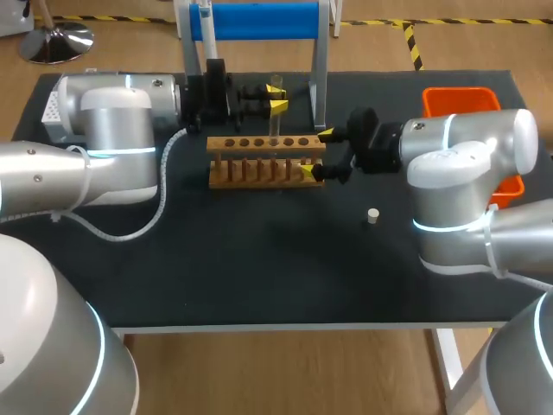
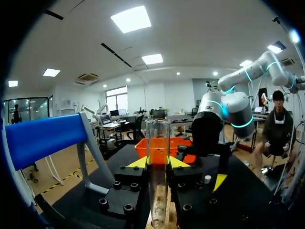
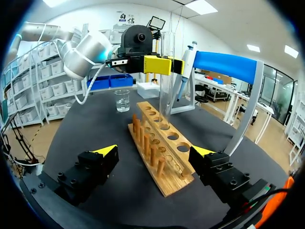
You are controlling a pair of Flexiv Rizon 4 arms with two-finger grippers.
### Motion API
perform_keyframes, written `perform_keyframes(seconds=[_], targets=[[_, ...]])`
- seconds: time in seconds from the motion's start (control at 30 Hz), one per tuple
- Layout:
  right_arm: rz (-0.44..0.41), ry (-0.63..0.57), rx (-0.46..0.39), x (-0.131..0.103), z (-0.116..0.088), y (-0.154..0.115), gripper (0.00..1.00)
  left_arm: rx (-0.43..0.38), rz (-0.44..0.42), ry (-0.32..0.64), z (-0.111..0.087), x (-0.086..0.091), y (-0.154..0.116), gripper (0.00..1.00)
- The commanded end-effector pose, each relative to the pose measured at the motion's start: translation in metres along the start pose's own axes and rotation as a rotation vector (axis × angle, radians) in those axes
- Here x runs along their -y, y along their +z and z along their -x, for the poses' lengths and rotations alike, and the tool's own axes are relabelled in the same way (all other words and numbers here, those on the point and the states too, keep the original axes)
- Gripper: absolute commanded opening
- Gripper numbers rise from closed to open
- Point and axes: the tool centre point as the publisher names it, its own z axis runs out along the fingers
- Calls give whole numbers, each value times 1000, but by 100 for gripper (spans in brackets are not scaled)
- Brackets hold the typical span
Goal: Invert the test tube, pick up the pipette, mount the tip to pipette, aspirate from beaker and dispense into the tube, eject the tip, return the pipette, and cap with the stopper.
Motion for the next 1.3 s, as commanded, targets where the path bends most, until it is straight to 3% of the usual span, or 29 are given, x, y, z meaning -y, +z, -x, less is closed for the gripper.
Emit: perform_keyframes(seconds=[0.03, 1.3], targets=[[0, 0, 0, 1, 0, 0, 100, -2, 11, -7, 2, -1, 0, 0], [0, 0, 0, 1, 0, 0, 100, 11, 7, -51, 4, -33, 1, 0]])
